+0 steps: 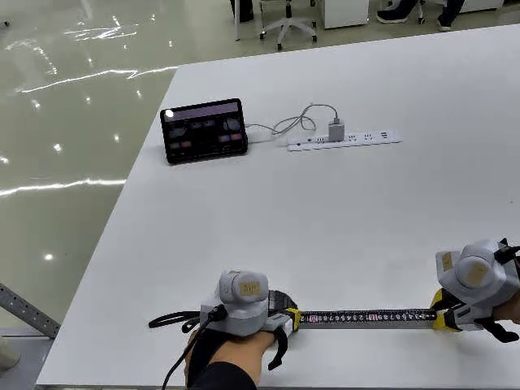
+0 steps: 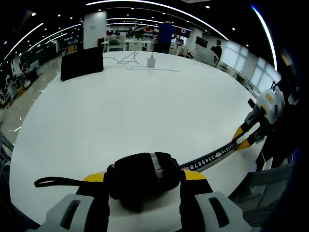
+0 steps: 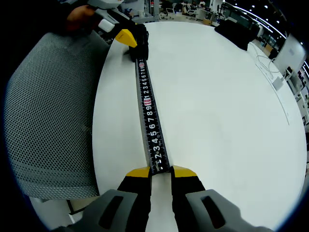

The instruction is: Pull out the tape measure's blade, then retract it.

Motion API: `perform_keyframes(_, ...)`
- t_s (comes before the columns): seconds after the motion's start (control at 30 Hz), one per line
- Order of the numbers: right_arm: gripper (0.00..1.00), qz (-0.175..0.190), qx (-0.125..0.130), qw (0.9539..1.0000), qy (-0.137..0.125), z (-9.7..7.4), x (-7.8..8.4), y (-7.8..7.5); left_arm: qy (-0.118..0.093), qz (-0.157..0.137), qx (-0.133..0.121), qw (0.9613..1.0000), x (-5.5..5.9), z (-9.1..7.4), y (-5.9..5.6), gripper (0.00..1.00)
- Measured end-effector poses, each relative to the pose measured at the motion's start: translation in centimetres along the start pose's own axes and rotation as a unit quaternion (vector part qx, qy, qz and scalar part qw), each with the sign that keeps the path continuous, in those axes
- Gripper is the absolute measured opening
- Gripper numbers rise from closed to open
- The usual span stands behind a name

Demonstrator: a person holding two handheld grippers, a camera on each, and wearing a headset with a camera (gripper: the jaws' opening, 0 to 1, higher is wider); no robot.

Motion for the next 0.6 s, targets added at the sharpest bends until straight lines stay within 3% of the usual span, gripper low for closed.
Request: perform_keyframes(0.6, 0.11, 0.002, 0.001, 1.0000, -0.002, 0.24, -0.43, 0.10, -0.001, 0.000, 0.000, 1.0000, 0.02, -0.03, -0.02, 0.54)
Point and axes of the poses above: the centre of the closed fingertips' face, and the gripper's own axes: z roughly forward along the fingers, y roughly to its left, x roughly out of its underside, the point moved 7 cm from there along -z, roughly backward along the fingers, and after that the axes turned 5 degrees about x, right-handed, at the moved point
